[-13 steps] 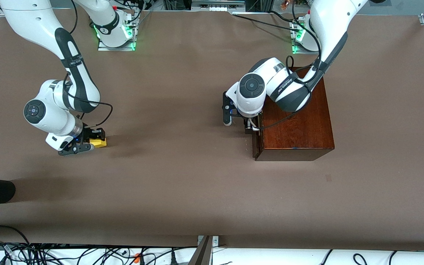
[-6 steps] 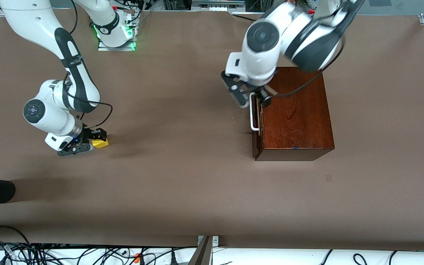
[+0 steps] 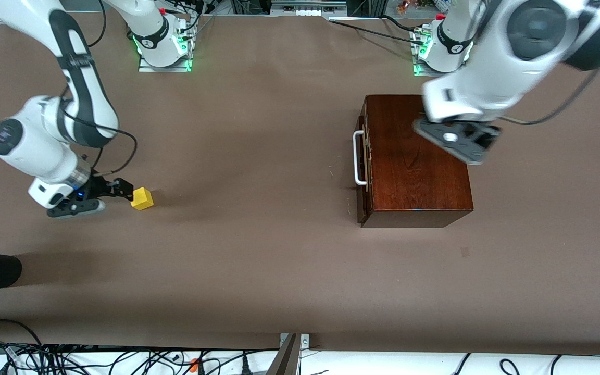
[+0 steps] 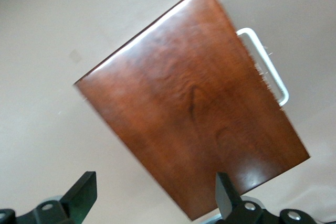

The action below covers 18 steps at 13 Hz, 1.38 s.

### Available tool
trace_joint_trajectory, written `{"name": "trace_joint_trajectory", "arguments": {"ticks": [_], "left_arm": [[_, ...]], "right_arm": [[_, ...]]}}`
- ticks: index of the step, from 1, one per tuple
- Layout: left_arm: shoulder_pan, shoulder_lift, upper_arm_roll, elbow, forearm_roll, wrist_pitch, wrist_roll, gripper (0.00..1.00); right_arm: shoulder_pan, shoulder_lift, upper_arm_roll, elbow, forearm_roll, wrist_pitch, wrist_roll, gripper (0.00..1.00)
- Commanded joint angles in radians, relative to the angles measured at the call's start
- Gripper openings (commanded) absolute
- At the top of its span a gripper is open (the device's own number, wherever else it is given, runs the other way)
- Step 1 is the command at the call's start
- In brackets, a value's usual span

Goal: Open drawer, take yellow block, close drawer

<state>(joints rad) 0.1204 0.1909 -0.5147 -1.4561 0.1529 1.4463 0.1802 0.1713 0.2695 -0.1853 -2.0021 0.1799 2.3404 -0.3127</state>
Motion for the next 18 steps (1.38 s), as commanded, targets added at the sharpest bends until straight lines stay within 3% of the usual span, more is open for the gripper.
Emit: {"name": "trace_joint_trajectory", "arguments": {"ticks": [1,2,3,5,7,9,12,18], "left_arm": [[0.060,-0.050,0.015,0.046,-0.018,-0.030,-0.001,1.00],[0.064,-0.067,0.066,0.034,-0.036,-0.026,-0.011,1.00],[0.042,-0.115,0.162,-0.001,-0.085,-0.021,-0.022,1.00],[-0.077,-0.195,0.376,-0.099,-0.130,0.043,-0.092,1.00],[-0.152,-0.228,0.505,-0.150,-0.130,0.116,-0.097,1.00],[-0.150,-0.252,0.518,-0.199,-0.122,0.170,-0.094,1.00],[-0.147,-0.228,0.512,-0.158,-0.121,0.164,-0.107,1.00],[-0.145,-0.199,0.509,-0.148,-0.121,0.161,-0.102,1.00]], "right_arm": [[-0.030,-0.102,0.030,0.055,-0.014,-0.174,0.017,1.00],[-0.035,-0.122,0.029,0.086,-0.016,-0.237,0.027,1.00],[-0.036,-0.143,0.027,0.113,-0.016,-0.295,0.058,1.00],[-0.036,-0.168,0.032,0.190,-0.019,-0.419,0.162,1.00],[-0.035,-0.170,0.041,0.309,-0.048,-0.571,0.260,1.00],[-0.035,-0.177,0.078,0.417,-0.095,-0.706,0.316,1.00],[-0.023,-0.179,0.081,0.509,-0.099,-0.815,0.307,1.00],[-0.004,-0.182,0.095,0.513,-0.171,-0.840,0.291,1.00]]}}
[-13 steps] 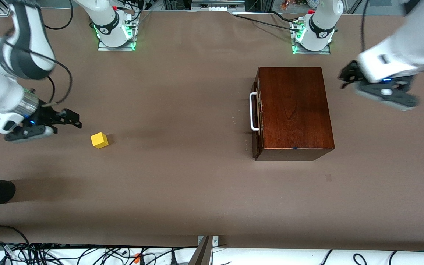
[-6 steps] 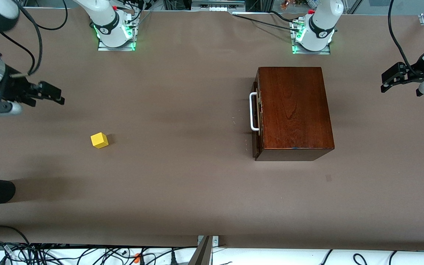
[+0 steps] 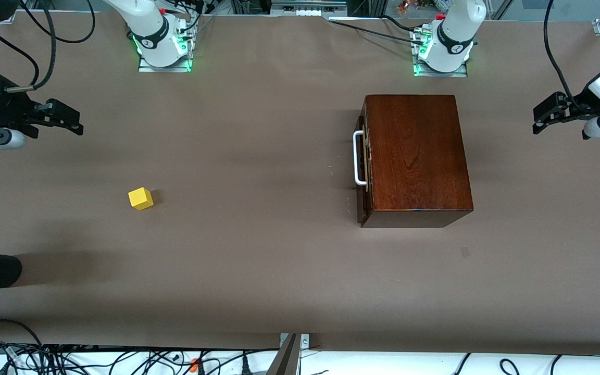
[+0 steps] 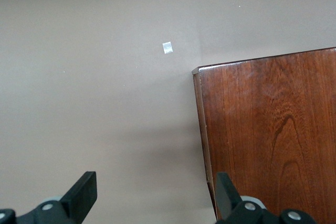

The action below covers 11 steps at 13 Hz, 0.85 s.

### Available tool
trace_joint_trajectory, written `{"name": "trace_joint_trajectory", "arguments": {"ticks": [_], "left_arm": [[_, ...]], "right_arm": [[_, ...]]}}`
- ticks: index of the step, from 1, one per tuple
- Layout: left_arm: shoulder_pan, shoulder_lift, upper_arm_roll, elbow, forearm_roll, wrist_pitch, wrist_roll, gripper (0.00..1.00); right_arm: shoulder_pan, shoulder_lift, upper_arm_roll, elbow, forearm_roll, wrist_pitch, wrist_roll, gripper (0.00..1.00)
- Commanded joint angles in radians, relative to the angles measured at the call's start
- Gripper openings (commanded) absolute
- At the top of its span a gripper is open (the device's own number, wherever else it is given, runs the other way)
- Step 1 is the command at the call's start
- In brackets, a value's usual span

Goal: Open drawer, take yellow block, close drawer

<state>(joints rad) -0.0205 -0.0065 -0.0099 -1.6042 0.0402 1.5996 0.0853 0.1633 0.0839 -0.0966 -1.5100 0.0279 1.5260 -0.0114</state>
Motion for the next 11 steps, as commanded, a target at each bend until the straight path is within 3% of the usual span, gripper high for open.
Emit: {"name": "trace_joint_trajectory", "arguments": {"ticks": [1,11], "left_arm": [[-0.004,0.000,0.004,0.001,-0.012,0.008,-0.009,1.00],[-0.004,0.011,0.004,0.007,-0.017,-0.010,-0.006,1.00]], "right_arm": [[0.004,0.004,0.003,0.020,-0.014,-0.026,-0.009,1.00],[-0.010,0.053,-0.006,0.024,-0.019,0.063,-0.005,1.00]]}}
